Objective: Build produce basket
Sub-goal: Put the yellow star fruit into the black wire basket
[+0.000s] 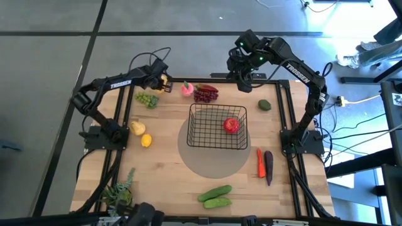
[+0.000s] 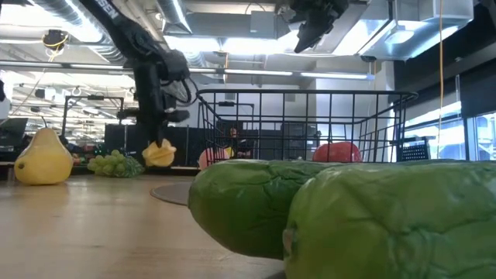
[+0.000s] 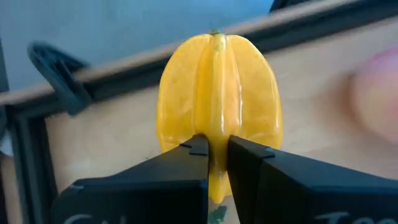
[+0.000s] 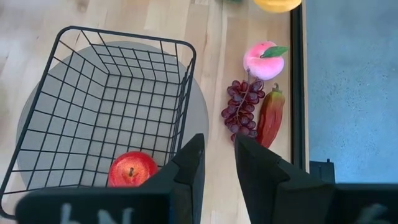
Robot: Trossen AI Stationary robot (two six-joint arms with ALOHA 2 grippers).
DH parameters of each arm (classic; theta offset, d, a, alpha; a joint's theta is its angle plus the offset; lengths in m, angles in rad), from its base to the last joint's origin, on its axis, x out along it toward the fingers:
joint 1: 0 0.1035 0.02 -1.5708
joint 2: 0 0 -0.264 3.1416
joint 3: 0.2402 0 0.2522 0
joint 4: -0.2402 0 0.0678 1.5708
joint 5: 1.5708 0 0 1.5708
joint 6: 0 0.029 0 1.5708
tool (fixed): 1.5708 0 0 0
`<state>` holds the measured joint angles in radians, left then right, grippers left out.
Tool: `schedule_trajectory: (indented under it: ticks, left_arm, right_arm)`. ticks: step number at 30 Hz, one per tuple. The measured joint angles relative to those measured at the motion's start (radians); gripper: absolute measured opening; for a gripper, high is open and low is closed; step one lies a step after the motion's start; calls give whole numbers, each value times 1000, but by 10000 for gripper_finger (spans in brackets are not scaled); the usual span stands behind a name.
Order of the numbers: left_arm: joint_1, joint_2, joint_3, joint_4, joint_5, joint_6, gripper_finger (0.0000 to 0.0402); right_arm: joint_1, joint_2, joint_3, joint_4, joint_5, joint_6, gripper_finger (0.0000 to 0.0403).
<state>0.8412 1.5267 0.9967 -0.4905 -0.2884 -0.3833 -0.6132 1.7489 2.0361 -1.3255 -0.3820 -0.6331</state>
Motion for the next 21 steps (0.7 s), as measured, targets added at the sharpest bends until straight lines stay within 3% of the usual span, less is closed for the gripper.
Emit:
schedule_trajectory:
  ticks: [7, 15, 21]
  left_arm:
    - [-67, -141, 20, 0, 0, 79, 10]
    - [-190, -314, 21, -6, 21, 159, 10]
    - [-324, -390, 21, 52, 165, 265, 10]
  right_arm:
    - [0, -13, 0, -8, 86, 0, 83]
    - [0, -94, 0, 11, 93, 28, 83]
    - [0, -151, 0, 92, 101, 74, 83]
